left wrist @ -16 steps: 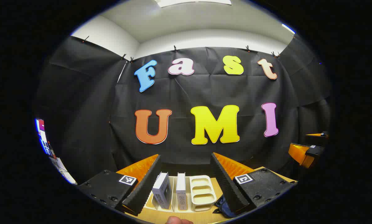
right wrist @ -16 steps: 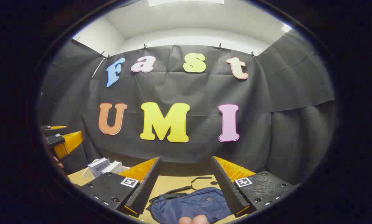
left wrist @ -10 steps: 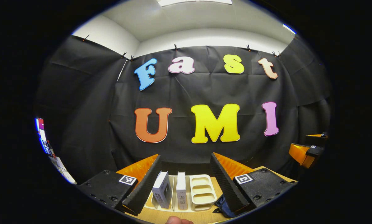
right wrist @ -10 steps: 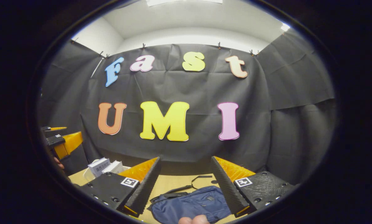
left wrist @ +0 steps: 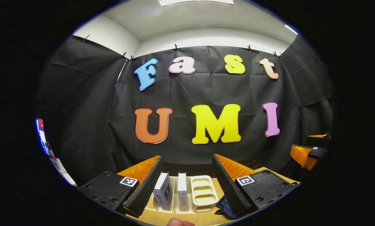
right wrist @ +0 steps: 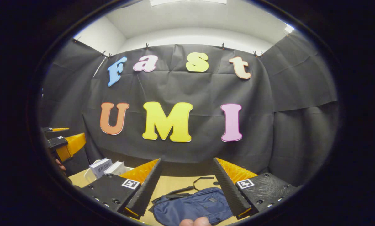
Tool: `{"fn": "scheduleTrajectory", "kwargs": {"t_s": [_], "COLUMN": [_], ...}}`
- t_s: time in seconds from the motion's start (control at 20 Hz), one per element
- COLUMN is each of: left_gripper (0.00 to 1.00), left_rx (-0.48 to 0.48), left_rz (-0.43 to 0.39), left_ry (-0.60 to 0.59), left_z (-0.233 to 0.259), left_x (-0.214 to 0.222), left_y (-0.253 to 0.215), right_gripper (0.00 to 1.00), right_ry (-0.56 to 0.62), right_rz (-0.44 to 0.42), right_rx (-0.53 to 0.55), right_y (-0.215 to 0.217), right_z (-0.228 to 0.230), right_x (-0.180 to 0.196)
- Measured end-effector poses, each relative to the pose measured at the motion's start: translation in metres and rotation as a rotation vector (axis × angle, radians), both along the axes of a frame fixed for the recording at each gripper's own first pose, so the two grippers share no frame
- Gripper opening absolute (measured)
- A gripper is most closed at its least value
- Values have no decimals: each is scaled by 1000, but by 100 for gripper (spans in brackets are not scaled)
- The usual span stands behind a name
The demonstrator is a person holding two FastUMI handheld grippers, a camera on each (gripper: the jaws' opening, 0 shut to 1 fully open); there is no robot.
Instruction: Open the schoolbag, grab two books from the bookshelf and put them into the schoolbag.
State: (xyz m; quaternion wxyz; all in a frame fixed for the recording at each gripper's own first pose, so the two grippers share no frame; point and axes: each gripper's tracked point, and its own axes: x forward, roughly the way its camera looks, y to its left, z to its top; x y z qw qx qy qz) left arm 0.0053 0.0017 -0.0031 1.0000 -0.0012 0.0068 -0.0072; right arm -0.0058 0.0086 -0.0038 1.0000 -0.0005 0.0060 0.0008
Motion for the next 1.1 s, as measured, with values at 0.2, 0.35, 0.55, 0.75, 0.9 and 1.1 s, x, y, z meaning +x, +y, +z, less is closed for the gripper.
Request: {"fn": "scheduleTrajectory", "kwargs": {"t_s": [0.2, 0.35, 0.55, 0.75, 0.9, 1.1], "left_gripper": [99, 98, 98, 99, 98, 98], "left_rx": [4, 8, 7, 10, 13, 16], "left_rz": [-5, -6, -4, 8, 22, 40], "left_ry": [-6, -11, -18, -23, -28, -11], "left_z": [-1, 0, 1, 0, -2, -9], "left_x": [-1, -2, -2, -3, -2, -1], "left_y": [-1, -2, -2, 1, 2, 7], "right_gripper": [96, 95, 96, 96, 96, 95], "right_ry": [10, 28, 67, 155, 235, 352], "right_rz": [0, 7, 24, 51, 97, 181], "right_rx": [-2, -2, -19, -52, -76, -145], "right_y": [1, 4, 10, 22, 39, 66], "right_z": [-4, -10, -32, -82, -129, -197], "right_x": [-2, -2, -3, -5, -10, -12]}}
